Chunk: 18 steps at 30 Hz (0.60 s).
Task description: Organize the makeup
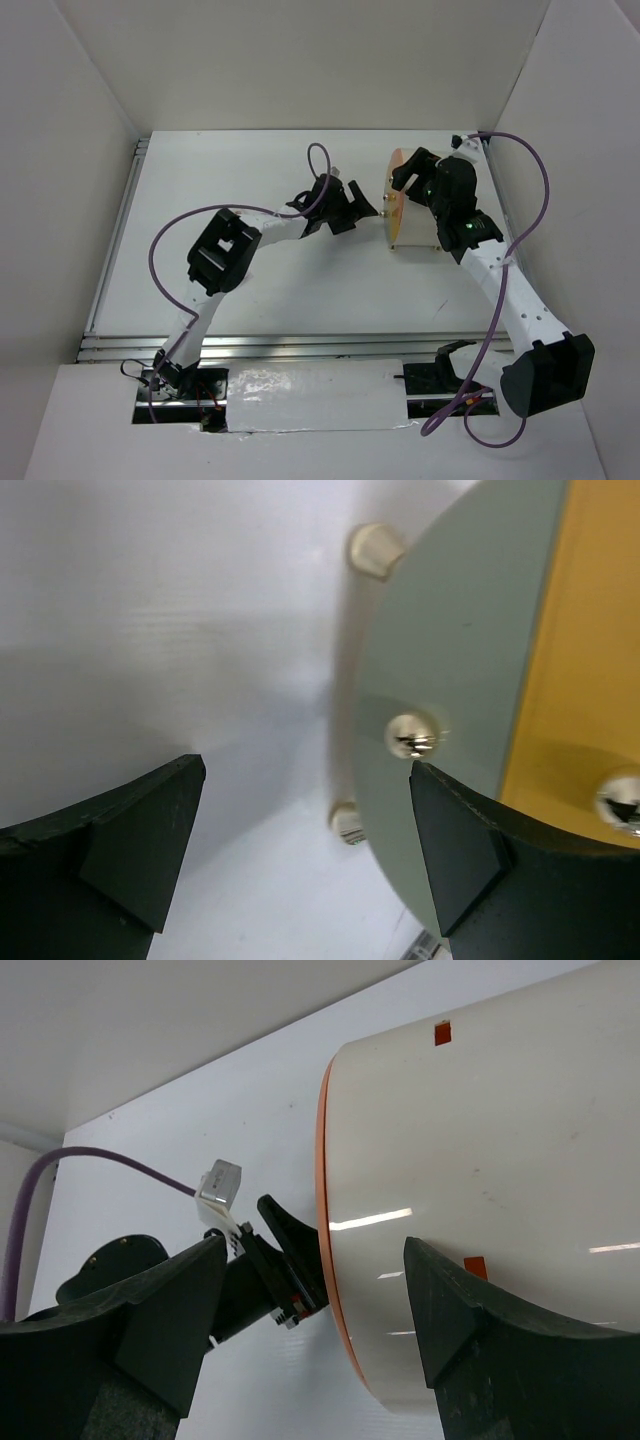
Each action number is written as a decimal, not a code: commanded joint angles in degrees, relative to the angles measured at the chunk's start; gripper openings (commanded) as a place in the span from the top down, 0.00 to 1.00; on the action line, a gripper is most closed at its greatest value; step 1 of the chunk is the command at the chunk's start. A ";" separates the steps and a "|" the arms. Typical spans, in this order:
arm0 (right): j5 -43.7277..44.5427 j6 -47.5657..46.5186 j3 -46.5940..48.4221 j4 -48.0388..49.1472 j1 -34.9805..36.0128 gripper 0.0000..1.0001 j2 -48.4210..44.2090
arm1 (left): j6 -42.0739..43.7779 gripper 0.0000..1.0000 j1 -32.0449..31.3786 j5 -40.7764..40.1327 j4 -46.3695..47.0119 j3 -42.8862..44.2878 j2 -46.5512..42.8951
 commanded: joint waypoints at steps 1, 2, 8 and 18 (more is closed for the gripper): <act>-0.93 0.57 -2.42 -6.26 -0.49 0.20 2.56 | -1.39 0.03 -0.12 -1.68 3.31 -1.27 -3.17; -0.93 0.57 -2.25 -6.26 -0.49 0.20 2.65 | -1.39 0.03 0.05 -0.72 4.27 -1.36 -2.90; -1.37 0.22 -1.89 -6.44 -0.49 0.20 3.17 | -3.93 0.04 0.76 5.17 14.82 -0.31 0.87; -1.11 0.13 -1.72 -6.18 -0.75 0.20 3.79 | -6.92 0.20 1.11 9.21 16.94 3.83 6.85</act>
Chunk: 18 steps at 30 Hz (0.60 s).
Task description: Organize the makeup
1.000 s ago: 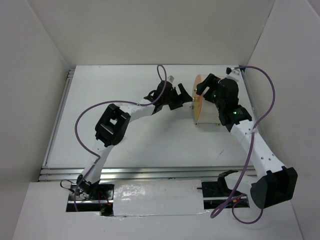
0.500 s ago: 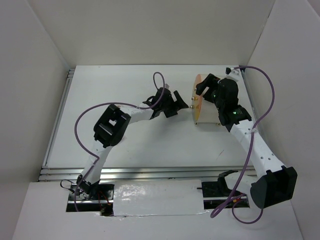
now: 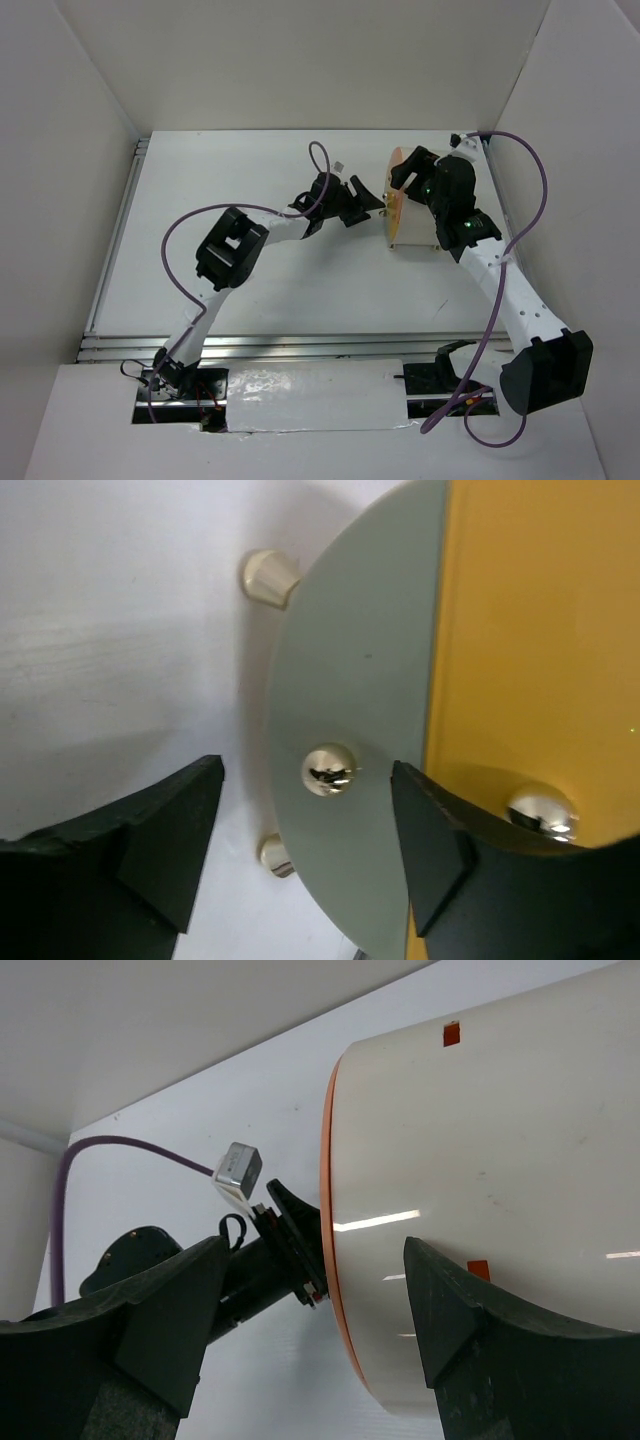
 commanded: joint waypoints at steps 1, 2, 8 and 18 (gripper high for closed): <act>-0.62 0.06 -1.74 -7.38 -0.62 0.20 3.02 | -1.57 0.22 0.28 2.68 3.47 2.10 2.11; -0.71 0.15 -1.74 -7.29 -0.71 0.20 3.02 | -2.09 0.24 0.19 2.86 4.00 2.19 2.38; -0.89 0.41 -2.09 -6.94 -0.71 0.20 3.02 | -4.20 0.31 0.19 4.88 6.54 2.80 4.22; -1.15 0.24 -2.44 -7.11 -0.79 0.20 2.23 | -6.58 0.44 -0.16 5.67 11.82 4.29 6.59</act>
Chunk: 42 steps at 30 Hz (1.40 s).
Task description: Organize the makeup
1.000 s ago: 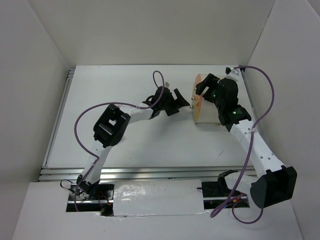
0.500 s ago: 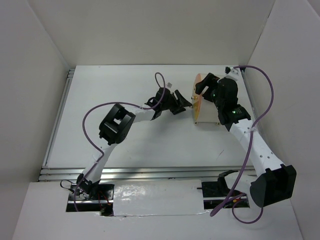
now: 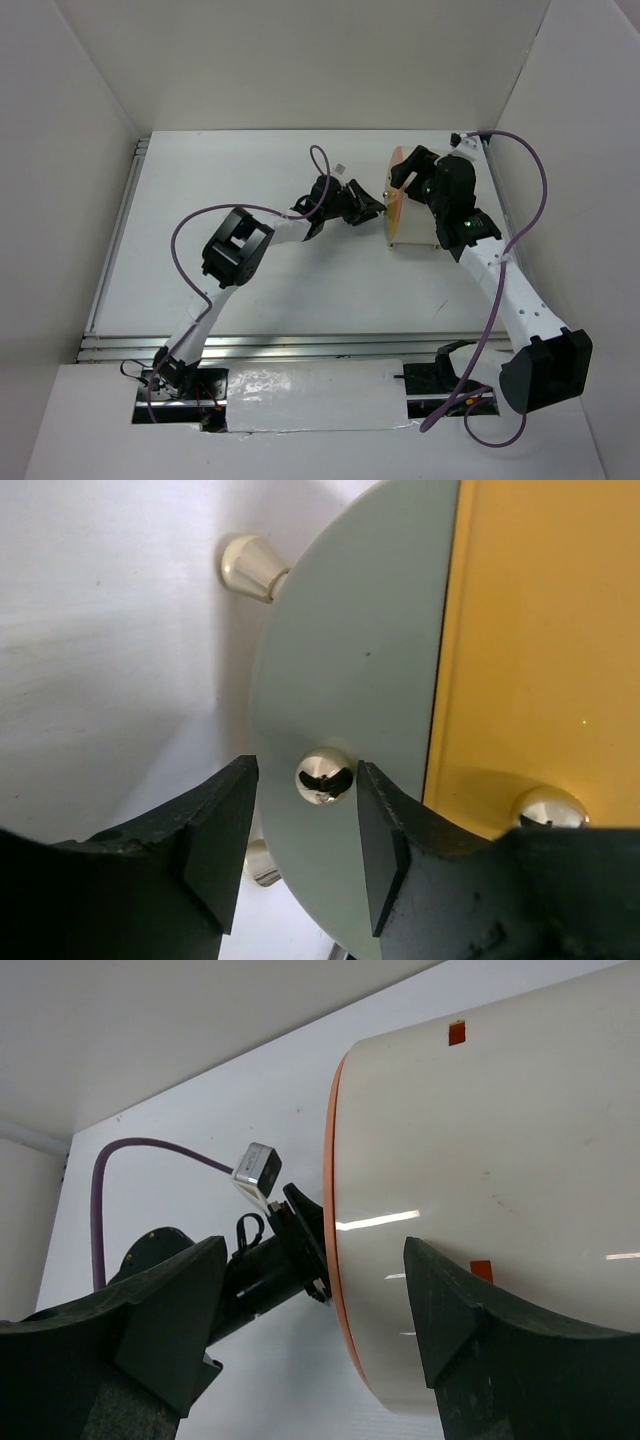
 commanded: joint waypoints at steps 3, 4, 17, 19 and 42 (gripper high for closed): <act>-0.89 0.15 -2.60 -7.64 -0.47 0.20 1.93 | -2.56 0.48 -0.51 1.08 7.52 2.90 2.58; -0.89 0.15 -2.68 -7.55 -0.47 0.20 1.93 | -2.83 0.49 -0.42 1.17 7.70 3.16 3.10; -1.33 0.24 -2.77 -7.37 -0.47 0.20 2.37 | -4.85 0.58 -1.30 1.43 10.69 2.99 4.34; -1.16 0.15 -2.95 -7.29 -0.47 0.20 2.28 | -5.29 0.63 -1.39 1.70 11.31 2.90 4.51; -1.59 0.59 -2.77 -7.02 -1.17 0.20 3.94 | -2.92 0.76 0.54 0.12 13.69 -9.67 -3.66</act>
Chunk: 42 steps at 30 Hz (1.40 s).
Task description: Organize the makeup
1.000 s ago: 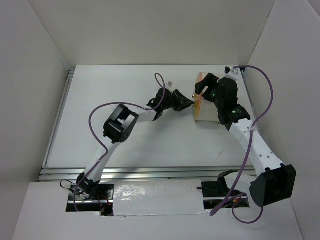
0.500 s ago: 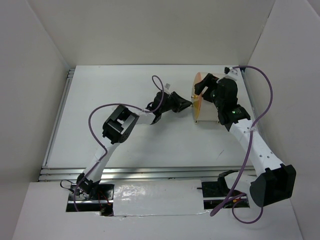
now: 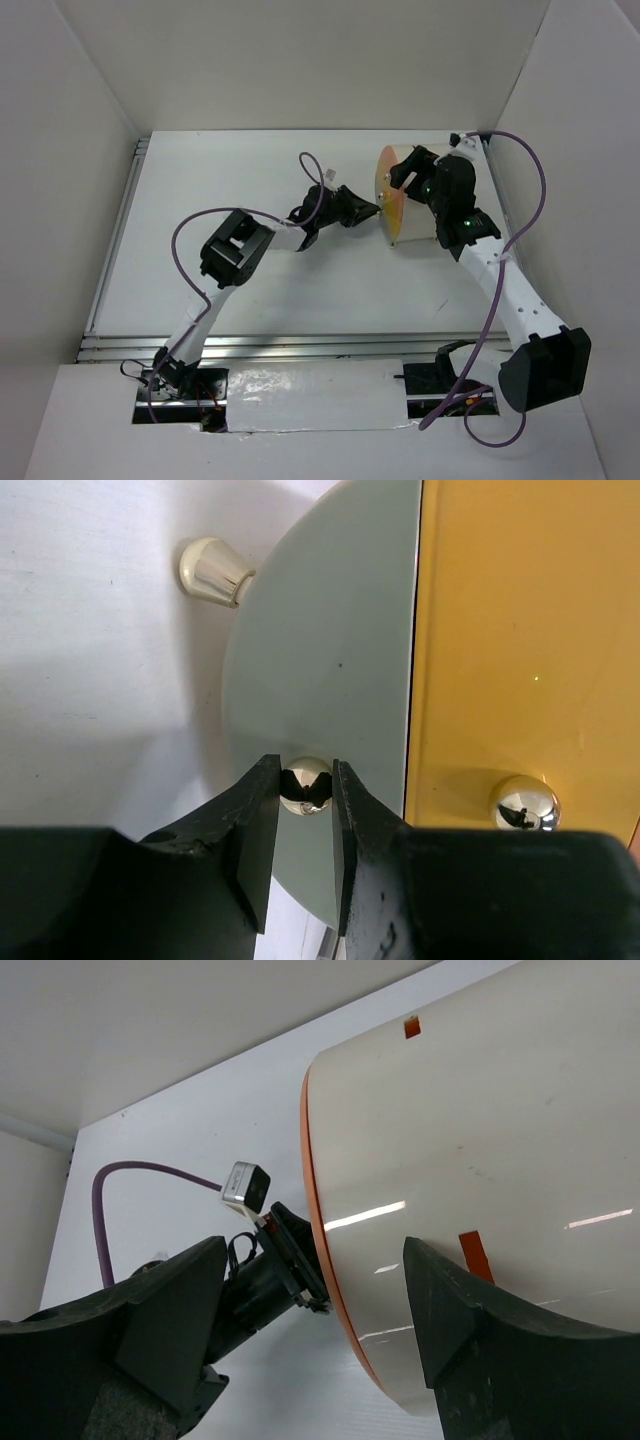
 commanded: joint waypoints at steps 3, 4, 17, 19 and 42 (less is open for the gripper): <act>-0.11 0.66 -2.46 -7.77 -0.76 0.21 4.63 | 3.42 0.74 1.55 4.80 -4.51 0.93 -2.68; -0.19 0.83 -2.55 -7.68 -0.93 0.21 4.89 | 3.69 0.74 2.17 5.41 -6.17 1.55 -2.59; 0.94 1.45 -3.08 -9.43 -0.93 0.22 3.67 | 11.07 0.73 5.25 11.04 -24.02 12.71 -2.06; 1.47 1.27 -2.99 -10.05 -0.93 0.22 3.40 | 11.07 0.73 5.25 11.57 -24.47 13.33 -1.80; -1.69 -2.42 1.84 -7.42 -0.93 0.20 -0.55 | 11.95 0.25 6.39 13.68 -26.23 16.76 0.84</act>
